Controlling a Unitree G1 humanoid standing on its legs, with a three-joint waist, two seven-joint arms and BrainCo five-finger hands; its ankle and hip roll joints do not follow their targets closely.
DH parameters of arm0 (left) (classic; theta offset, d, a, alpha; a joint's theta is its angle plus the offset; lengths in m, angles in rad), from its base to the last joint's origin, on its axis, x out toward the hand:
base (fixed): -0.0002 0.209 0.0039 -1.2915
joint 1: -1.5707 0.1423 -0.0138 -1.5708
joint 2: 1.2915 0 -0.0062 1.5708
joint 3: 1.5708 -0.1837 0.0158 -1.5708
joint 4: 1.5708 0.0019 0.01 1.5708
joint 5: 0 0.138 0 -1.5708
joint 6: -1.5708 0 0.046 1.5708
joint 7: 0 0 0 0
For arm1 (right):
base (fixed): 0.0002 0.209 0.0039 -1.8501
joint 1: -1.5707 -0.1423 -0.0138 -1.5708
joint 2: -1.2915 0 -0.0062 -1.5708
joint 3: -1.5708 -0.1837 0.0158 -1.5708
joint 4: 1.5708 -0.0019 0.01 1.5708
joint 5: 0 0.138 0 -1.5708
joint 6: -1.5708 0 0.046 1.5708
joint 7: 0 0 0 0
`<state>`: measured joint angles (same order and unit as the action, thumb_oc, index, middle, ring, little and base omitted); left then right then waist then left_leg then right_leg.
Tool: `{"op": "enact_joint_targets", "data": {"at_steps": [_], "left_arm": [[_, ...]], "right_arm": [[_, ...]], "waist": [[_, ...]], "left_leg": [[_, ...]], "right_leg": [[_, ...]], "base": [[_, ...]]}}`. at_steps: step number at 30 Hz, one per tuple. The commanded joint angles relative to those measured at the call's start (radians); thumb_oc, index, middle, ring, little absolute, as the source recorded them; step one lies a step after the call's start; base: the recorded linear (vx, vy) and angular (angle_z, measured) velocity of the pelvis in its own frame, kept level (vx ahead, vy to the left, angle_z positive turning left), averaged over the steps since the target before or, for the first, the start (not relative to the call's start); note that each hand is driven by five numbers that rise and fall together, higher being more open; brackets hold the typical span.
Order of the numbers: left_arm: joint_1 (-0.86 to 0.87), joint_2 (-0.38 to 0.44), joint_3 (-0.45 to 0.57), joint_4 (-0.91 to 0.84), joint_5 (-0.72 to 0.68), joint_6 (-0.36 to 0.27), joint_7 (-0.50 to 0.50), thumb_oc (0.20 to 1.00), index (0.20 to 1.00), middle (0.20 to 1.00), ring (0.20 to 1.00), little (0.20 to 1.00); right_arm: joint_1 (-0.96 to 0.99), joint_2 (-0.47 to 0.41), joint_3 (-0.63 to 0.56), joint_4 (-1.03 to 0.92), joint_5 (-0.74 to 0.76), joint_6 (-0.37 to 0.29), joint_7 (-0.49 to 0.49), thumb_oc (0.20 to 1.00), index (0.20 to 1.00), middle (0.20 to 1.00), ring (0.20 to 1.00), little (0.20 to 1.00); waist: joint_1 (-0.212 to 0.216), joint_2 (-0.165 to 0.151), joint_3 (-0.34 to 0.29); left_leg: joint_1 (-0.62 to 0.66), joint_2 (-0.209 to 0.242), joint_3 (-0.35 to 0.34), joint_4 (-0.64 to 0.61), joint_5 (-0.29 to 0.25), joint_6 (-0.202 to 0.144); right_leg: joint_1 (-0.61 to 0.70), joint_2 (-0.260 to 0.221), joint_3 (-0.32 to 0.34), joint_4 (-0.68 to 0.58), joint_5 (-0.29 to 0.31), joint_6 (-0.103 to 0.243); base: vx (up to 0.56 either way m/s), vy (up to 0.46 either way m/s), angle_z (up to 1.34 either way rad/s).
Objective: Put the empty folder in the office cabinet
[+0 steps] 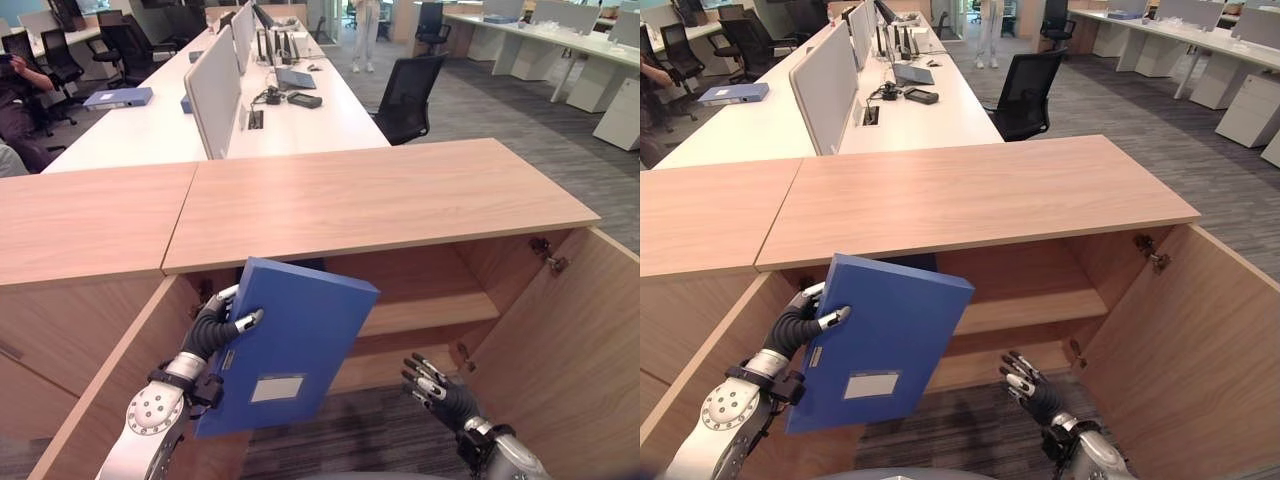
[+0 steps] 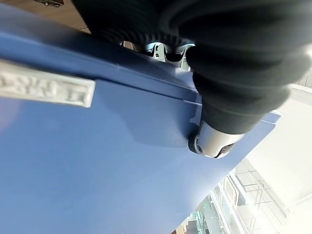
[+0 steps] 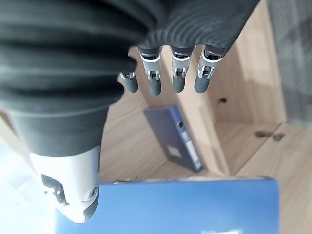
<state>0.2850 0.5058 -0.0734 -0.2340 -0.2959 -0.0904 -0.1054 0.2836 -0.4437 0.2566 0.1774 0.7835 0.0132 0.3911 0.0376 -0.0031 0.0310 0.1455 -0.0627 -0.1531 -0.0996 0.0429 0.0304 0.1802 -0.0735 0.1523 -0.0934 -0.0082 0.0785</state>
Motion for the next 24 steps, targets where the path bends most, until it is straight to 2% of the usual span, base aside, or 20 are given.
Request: {"op": "enact_joint_targets", "data": {"at_steps": [1, 3, 6, 7, 8, 13, 17, 24], "left_arm": [[-0.080, -0.021, 0.057, -0.024, -0.007, -0.093, -0.004, 0.200, 0.200, 0.200, 0.200, 0.200], [-0.094, -0.030, 0.025, -0.033, -0.044, -0.088, -0.022, 0.200, 0.200, 0.200, 0.200, 0.200], [-0.106, -0.034, 0.003, -0.029, -0.071, -0.080, -0.031, 0.200, 0.200, 0.200, 0.200, 0.200], [-0.126, -0.035, -0.032, -0.028, -0.106, -0.068, -0.042, 0.200, 0.200, 0.200, 0.200, 0.200], [-0.131, -0.033, -0.046, -0.032, -0.118, -0.063, -0.046, 0.200, 0.200, 0.200, 0.200, 0.200], [-0.140, -0.030, -0.063, -0.040, -0.137, -0.055, -0.046, 0.200, 0.200, 0.200, 0.200, 0.200], [-0.193, -0.042, -0.118, -0.036, -0.180, -0.051, -0.040, 0.200, 0.200, 0.200, 0.200, 0.200], [-0.234, -0.049, -0.152, -0.046, -0.212, -0.049, -0.033, 0.200, 0.200, 0.200, 0.200, 0.200]], "right_arm": [[-0.089, -0.004, 0.040, -0.073, 0.053, -0.022, 0.055, 1.000, 1.000, 1.000, 1.000, 1.000], [-0.129, -0.013, 0.086, -0.054, 0.000, -0.025, 0.054, 1.000, 1.000, 1.000, 1.000, 1.000], [-0.159, -0.008, 0.095, -0.007, -0.084, -0.042, 0.016, 1.000, 1.000, 1.000, 1.000, 1.000], [-0.204, 0.008, 0.101, 0.082, -0.193, -0.059, -0.046, 1.000, 1.000, 1.000, 1.000, 1.000], [-0.220, 0.021, 0.104, 0.112, -0.224, -0.060, -0.063, 1.000, 1.000, 1.000, 1.000, 1.000], [-0.249, 0.054, 0.098, 0.134, -0.226, -0.065, -0.094, 1.000, 1.000, 1.000, 1.000, 1.000], [-0.330, 0.107, 0.142, 0.149, -0.221, -0.084, -0.146, 1.000, 1.000, 1.000, 1.000, 1.000], [-0.378, 0.131, 0.191, 0.152, -0.209, -0.082, -0.146, 1.000, 1.000, 1.000, 1.000, 1.000]], "waist": [[0.007, -0.027, -0.015], [0.011, -0.029, -0.017], [0.012, -0.030, -0.017], [0.013, -0.027, -0.017], [0.014, -0.026, -0.015], [0.015, -0.023, -0.015], [0.019, -0.022, -0.013], [0.025, -0.023, -0.012]], "left_leg": [[0.006, 0.013, -0.029, 0.012, -0.129, 0.007], [0.005, 0.014, -0.031, 0.012, -0.128, 0.007], [0.005, 0.014, -0.030, 0.012, -0.129, 0.008], [0.003, 0.013, -0.033, 0.012, -0.128, 0.010], [0.004, 0.013, -0.034, 0.012, -0.127, 0.011], [0.003, 0.012, -0.038, 0.012, -0.127, 0.014], [0.002, 0.010, -0.047, 0.012, -0.125, 0.016], [0.005, 0.010, -0.051, 0.012, -0.124, 0.015]], "right_leg": [[-0.040, -0.040, -0.096, 0.006, -0.009, 0.054], [-0.040, -0.042, -0.098, 0.006, -0.008, 0.053], [-0.040, -0.042, -0.098, 0.006, -0.008, 0.053], [-0.041, -0.043, -0.096, 0.006, -0.006, 0.052], [-0.041, -0.042, -0.096, 0.006, -0.006, 0.052], [-0.041, -0.043, -0.096, 0.006, -0.006, 0.050], [-0.038, -0.042, -0.097, 0.006, -0.008, 0.047], [-0.036, -0.043, -0.100, 0.006, -0.008, 0.047]], "base": [[0.00, 0.000, 0.00], [0.00, 0.000, 0.00], [0.00, 0.000, 0.00], [0.00, 0.000, 0.00], [0.00, 0.000, 0.00], [0.00, 0.000, 0.00], [0.00, -0.001, 0.04], [0.00, 0.000, 0.04]]}}
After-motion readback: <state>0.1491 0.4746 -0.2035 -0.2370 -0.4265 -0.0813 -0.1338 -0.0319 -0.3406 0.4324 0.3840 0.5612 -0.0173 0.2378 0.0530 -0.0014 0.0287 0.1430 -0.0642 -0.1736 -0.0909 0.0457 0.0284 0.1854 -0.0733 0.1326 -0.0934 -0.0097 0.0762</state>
